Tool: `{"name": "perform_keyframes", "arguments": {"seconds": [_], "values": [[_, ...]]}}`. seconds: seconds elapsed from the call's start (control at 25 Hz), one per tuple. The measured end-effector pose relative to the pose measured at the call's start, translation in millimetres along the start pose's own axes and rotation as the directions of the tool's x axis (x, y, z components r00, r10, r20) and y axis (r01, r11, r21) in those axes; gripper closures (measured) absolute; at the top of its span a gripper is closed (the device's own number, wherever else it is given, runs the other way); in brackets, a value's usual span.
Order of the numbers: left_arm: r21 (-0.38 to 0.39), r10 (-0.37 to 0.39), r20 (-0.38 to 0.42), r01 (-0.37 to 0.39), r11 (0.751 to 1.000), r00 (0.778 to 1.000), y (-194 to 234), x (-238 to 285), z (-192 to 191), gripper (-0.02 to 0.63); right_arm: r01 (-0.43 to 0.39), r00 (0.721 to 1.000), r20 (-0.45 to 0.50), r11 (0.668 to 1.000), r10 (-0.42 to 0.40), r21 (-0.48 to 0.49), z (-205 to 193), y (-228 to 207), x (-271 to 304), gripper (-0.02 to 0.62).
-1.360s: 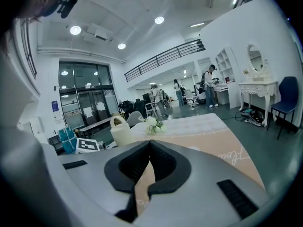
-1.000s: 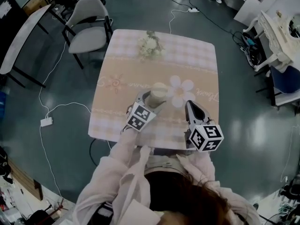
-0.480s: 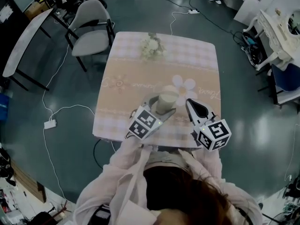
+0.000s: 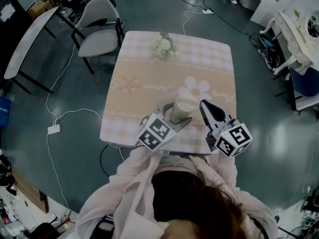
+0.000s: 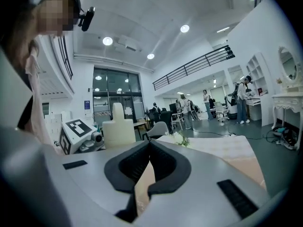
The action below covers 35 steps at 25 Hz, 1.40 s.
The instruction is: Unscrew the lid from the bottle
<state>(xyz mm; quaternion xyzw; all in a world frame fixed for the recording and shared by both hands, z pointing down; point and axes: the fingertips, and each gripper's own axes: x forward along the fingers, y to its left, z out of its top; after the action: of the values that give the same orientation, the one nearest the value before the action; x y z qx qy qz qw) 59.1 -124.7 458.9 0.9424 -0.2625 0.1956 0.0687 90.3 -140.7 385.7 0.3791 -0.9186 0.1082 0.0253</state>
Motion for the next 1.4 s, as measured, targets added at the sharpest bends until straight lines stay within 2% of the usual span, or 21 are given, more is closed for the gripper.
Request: {"name": "perform_keyframes", "arguments": {"seconds": [0.12,0.24,0.28,0.4,0.56,0.72,0.96,1.2,1.4], "values": [[-0.001,0.007,-0.006,-0.007,1.0,1.0,4.3,3.1,-0.8,0.295,-0.056,0.996,0.067,0.996,0.052,0.063,10.5,4.1,-0.5,0.571],[-0.002,0.005,-0.009,-0.005,1.0,1.0,5.3,9.5,2.3,0.295,-0.099,0.992,0.09,0.992,0.091,0.08,17.2,7.4,-2.2,0.479],[-0.004,0.003,-0.009,-0.003,1.0,1.0,5.4,11.7,3.5,0.295,-0.11,0.991,0.091,0.991,0.103,0.075,18.5,8.9,-2.9,0.444],[-0.019,-0.004,-0.007,0.003,1.0,1.0,6.7,17.5,4.8,0.295,-0.133,0.988,0.09,0.989,0.127,0.058,20.3,12.1,-5.4,0.437],[-0.022,-0.007,-0.029,0.007,1.0,1.0,5.2,22.3,-0.7,0.295,-0.171,0.983,0.071,0.984,0.167,0.042,18.1,22.0,-4.7,0.378],[-0.019,-0.028,-0.057,0.027,0.999,0.998,-5.3,27.3,-11.9,0.295,-0.172,0.984,0.041,0.985,0.171,0.027,11.6,31.5,4.7,0.31],[-0.016,-0.05,-0.036,0.049,0.999,0.998,-19.8,31.3,-8.6,0.295,-0.151,0.988,0.019,0.988,0.152,-0.042,8.8,37.4,10.9,0.302],[0.028,-0.059,-0.054,0.06,0.998,0.997,-22.1,29.4,-12.4,0.295,-0.191,0.981,0.02,0.98,0.193,-0.059,5.1,38.8,4.6,0.31],[0.041,-0.1,-0.064,0.103,0.994,0.993,-24.7,28.9,-13.8,0.295,-0.236,0.971,0.026,0.969,0.238,-0.072,4.7,39.5,1.2,0.316]]}}
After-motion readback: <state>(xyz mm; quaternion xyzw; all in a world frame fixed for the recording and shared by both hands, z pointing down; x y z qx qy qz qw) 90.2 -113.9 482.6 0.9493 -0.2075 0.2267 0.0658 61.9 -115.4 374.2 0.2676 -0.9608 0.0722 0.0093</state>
